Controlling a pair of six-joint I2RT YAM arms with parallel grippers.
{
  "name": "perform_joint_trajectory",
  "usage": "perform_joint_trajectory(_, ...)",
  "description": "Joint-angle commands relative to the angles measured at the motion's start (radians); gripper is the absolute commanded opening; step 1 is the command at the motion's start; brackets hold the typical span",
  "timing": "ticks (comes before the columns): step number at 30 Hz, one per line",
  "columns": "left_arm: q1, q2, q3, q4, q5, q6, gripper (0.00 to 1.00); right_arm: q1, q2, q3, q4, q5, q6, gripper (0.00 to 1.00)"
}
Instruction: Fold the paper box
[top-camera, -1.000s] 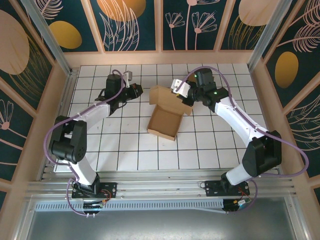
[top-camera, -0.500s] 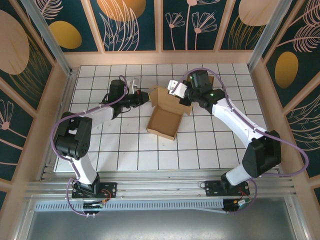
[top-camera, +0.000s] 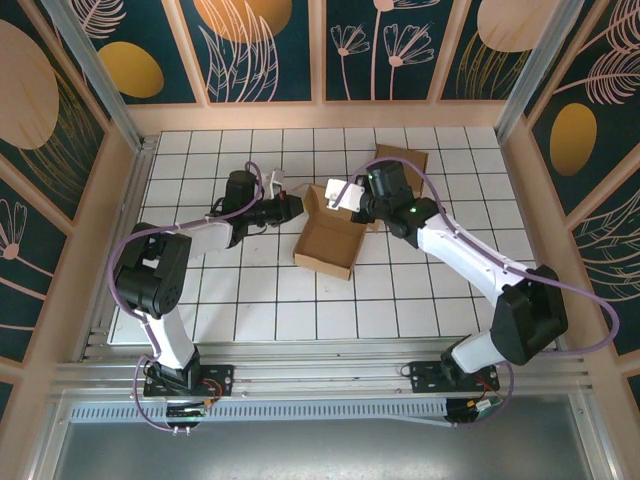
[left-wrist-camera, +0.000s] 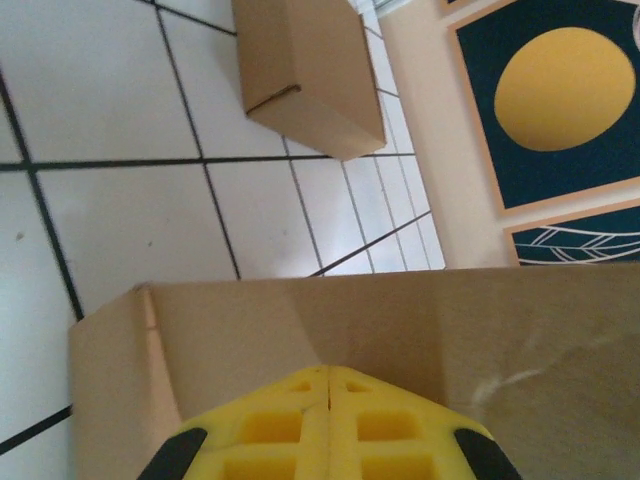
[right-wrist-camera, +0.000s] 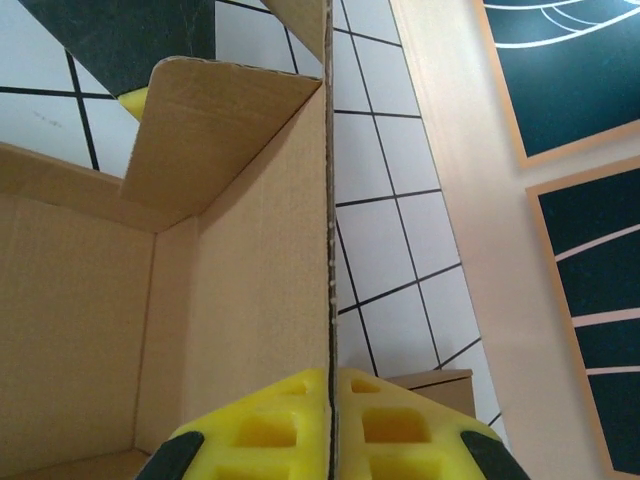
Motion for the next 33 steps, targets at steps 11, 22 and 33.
perform_joint_trajectory(11,-0.011,-0.059,-0.119,0.046,-0.085,0.095,0.11,0.057,-0.099,-0.141,0.093,0.061,-0.076,0.06)
perform_joint_trajectory(22,-0.024,-0.324,-0.411,0.217,-0.17,0.656,0.34,0.057,-0.098,-0.136,0.098,0.053,-0.074,0.06)
perform_joint_trajectory(33,-0.098,-0.316,-0.4,0.417,-0.372,0.713,0.67,0.065,-0.093,-0.134,0.085,0.054,-0.065,0.06)
